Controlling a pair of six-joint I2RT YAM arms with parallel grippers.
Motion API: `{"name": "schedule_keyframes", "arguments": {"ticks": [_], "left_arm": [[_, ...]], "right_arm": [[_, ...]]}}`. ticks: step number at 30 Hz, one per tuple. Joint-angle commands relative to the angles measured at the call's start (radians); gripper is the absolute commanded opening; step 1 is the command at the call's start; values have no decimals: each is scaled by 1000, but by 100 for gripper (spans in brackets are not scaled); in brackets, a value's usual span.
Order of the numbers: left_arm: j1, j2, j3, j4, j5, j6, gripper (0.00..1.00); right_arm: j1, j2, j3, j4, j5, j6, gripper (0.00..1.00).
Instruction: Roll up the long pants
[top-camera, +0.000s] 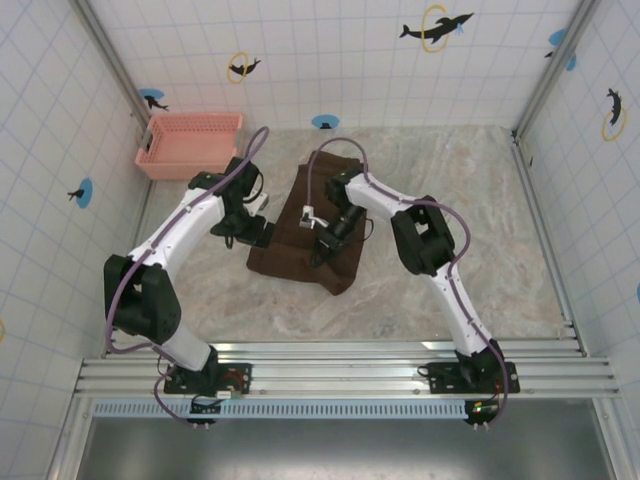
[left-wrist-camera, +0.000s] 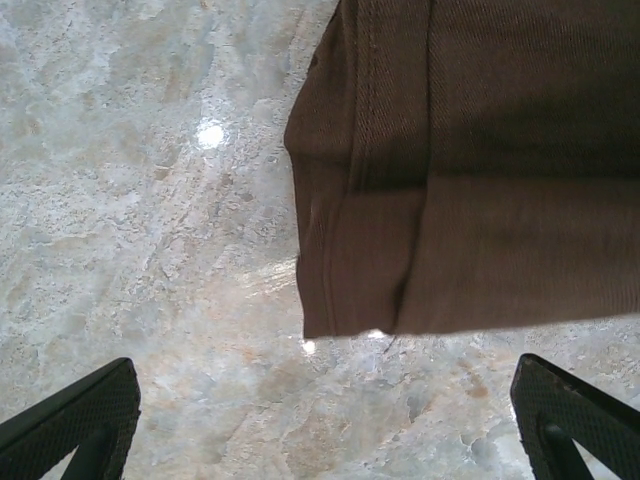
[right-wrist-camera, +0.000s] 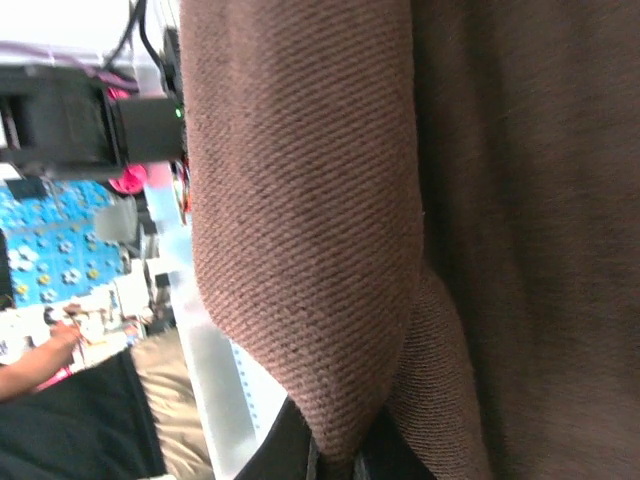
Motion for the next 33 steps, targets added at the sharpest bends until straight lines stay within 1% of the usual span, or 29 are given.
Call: {"name": "schedule_keyframes", "arguments": {"ticks": [1, 6, 9, 12, 15, 18, 20, 23, 24, 28, 30, 32, 33], "left_arm": [[-29, -13, 25, -29, 1, 9, 98], [-76, 29, 7, -2, 13, -26, 97], [-101, 80, 3, 30, 17, -54, 98], [-109, 158, 3, 58, 17, -86, 97], [-110, 255, 2, 77, -17, -104, 97], [-110, 339, 7, 73, -66, -116, 97], [-109, 368, 19, 76, -77, -120, 97], [-110, 396, 25, 86, -71, -119, 97], [-109, 408, 64, 85, -65, -118, 97], [-110, 453, 115, 65, -51, -104, 97], [-110, 465, 130, 61, -47, -99, 97], [-111, 470, 137, 58, -49, -96, 97], [-110, 472, 140, 57, -48, -94, 97]], "right_arm": [[-17, 39, 53, -32, -62, 14, 6], [-29, 72, 51, -28, -88, 11, 7], [-28, 83, 56, -21, -108, 17, 7], [-28, 92, 61, -19, -112, 20, 7], [-32, 88, 57, -19, -117, 19, 7], [-41, 71, 60, -19, -82, 10, 10], [-57, 45, 58, -19, -40, 20, 17], [-94, -27, 38, -11, 48, 33, 26], [-107, -60, 23, -3, 82, 42, 27], [-140, -248, -89, 57, 221, 76, 35], [-132, -333, -140, 74, 258, 90, 36], [-88, -411, -176, 77, 315, 98, 37], [-66, -437, -188, 76, 321, 101, 38]]}}
